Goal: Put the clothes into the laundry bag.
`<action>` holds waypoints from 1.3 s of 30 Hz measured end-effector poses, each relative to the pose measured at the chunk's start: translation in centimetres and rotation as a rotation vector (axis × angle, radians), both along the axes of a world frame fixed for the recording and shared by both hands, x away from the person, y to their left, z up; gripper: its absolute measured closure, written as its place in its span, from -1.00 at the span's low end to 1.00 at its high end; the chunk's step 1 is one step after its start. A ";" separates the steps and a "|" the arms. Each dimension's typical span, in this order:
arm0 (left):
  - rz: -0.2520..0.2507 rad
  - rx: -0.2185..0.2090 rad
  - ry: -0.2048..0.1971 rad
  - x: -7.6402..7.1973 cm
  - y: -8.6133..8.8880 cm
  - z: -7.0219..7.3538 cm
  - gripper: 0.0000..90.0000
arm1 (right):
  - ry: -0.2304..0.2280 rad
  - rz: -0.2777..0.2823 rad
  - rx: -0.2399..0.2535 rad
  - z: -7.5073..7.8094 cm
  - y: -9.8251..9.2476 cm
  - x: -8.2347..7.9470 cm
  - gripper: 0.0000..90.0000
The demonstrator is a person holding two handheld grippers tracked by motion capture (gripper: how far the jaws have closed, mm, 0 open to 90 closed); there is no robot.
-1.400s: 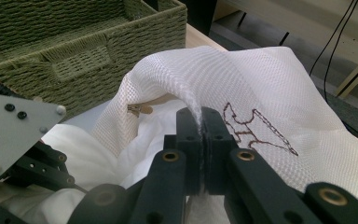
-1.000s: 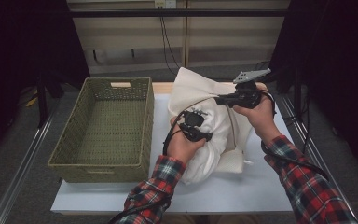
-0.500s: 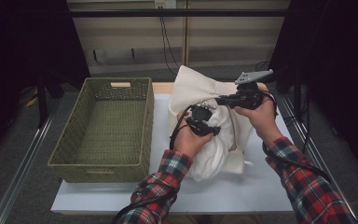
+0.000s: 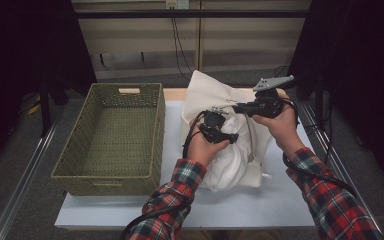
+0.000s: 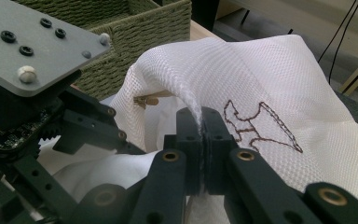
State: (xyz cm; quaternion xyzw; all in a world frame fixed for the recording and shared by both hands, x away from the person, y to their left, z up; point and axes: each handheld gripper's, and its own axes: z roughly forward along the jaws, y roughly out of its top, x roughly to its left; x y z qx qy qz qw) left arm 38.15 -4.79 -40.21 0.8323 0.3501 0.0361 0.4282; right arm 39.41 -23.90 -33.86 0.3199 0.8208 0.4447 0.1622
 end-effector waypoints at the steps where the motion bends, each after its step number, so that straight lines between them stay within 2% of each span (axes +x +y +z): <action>1: 0.007 0.002 0.000 -0.1 0.0 0.1 -0.22 | -0.001 0.002 -0.003 -0.1 0.0 0.0 0.95; 4: 0.005 0.017 0.011 -0.5 0.1 0.3 -0.56 | 0.005 0.000 -0.003 -0.2 0.1 0.1 0.95; 8: 0.004 0.032 0.014 -1.2 0.3 0.5 -0.75 | 0.005 -0.007 -0.007 -0.4 -0.1 0.3 0.95; 11: 0.011 0.059 -0.010 -1.8 0.4 0.7 -0.82 | 0.008 -0.009 -0.010 -0.5 -0.2 0.4 0.95; 17: 0.016 0.101 -0.031 -2.5 1.0 0.9 -0.90 | 0.007 -0.001 -0.017 -0.4 0.0 0.7 0.95; 18: 0.011 0.116 -0.018 -2.6 1.1 0.9 -0.91 | 0.009 -0.003 -0.017 -0.4 0.0 0.8 0.95; 19: 0.004 0.113 -0.014 -2.6 1.1 0.7 -0.91 | 0.008 -0.004 -0.016 -0.5 0.1 0.8 0.95; 21: -0.001 0.141 -0.014 -2.8 1.2 0.3 -0.93 | 0.011 -0.006 -0.012 -0.5 0.1 0.9 0.95; 23: 0.008 0.137 0.005 -3.0 1.2 -0.2 -0.93 | 0.011 0.001 -0.014 -0.6 0.2 1.0 0.95; 24: -0.008 0.143 0.014 -2.9 1.3 -0.5 -0.94 | 0.012 0.002 -0.014 -0.6 0.2 1.0 0.95; 26: -0.006 0.142 0.026 -2.9 1.3 -1.0 -0.93 | 0.012 0.001 -0.018 -0.6 0.2 1.0 0.95; 29: -0.031 0.128 0.060 -3.0 1.1 -1.9 -0.74 | 0.010 -0.003 -0.022 -0.5 0.2 0.9 0.95; 31: -0.065 0.123 0.079 -3.2 0.9 -2.5 -0.56 | 0.009 -0.005 -0.023 -0.5 0.1 0.9 0.95; 32: -0.060 0.118 0.088 -3.3 0.6 -2.9 -0.47 | 0.010 -0.008 -0.025 -0.5 0.0 0.9 0.95; 34: -0.086 0.136 0.088 -3.4 0.5 -3.3 -0.30 | 0.009 -0.008 -0.022 -0.4 0.0 0.9 0.95; 37: -0.081 0.147 0.094 -3.6 0.4 -3.4 0.10 | 0.009 -0.009 -0.022 -0.3 -0.1 0.8 0.95; 38: -0.078 0.140 0.098 -3.6 0.4 -3.4 0.26 | 0.010 -0.011 -0.023 -0.3 -0.2 0.8 0.95; 39: -0.065 0.134 0.106 -3.6 0.3 -3.3 0.34 | 0.013 -0.015 -0.023 -0.3 -0.2 0.8 0.95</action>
